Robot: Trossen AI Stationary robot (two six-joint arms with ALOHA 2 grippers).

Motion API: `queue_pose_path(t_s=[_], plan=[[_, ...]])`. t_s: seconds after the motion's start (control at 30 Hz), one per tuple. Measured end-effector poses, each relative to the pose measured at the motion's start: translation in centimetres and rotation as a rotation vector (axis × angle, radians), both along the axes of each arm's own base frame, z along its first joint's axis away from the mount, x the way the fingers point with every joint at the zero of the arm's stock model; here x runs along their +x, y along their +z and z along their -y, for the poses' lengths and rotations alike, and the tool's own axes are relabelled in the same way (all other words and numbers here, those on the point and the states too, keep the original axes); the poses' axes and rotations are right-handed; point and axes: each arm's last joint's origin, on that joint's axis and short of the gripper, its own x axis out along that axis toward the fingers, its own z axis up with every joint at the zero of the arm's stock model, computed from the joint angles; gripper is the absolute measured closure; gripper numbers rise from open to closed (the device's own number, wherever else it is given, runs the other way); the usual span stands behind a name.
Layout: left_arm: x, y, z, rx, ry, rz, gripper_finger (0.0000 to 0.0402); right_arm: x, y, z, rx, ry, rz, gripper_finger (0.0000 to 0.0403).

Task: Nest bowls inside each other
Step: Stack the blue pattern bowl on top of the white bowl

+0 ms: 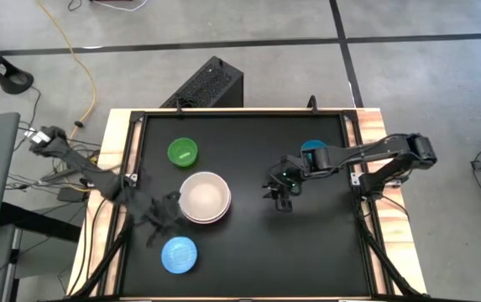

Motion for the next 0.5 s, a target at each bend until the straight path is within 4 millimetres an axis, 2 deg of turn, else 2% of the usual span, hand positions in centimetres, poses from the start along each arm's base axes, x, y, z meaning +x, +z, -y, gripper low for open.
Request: queue_pose_path(t_s=[0.13, 0.2, 0.37, 0.5], plan=[[0.5, 1.0, 2.9, 0.079, 0.018, -0.128, 0.0262, 0.1, -0.2, -0.4, 0.006, 0.009, 0.014, 0.0225], [0.4, 0.8, 3.8, 0.122, 0.054, -0.218, 0.0262, 0.2, -0.1, -0.6, 0.008, 0.015, 0.029, 0.0225], [0.0, -0.9, 4.7, 0.138, 0.139, -0.405, 0.0262, 0.3, 0.1, -1.0, 0.012, 0.026, 0.053, 0.0225], [0.2, -2.0, 5.1, 0.132, 0.149, -0.453, 0.0262, 0.4, 0.2, -1.0, 0.018, 0.023, 0.067, 0.0225]])
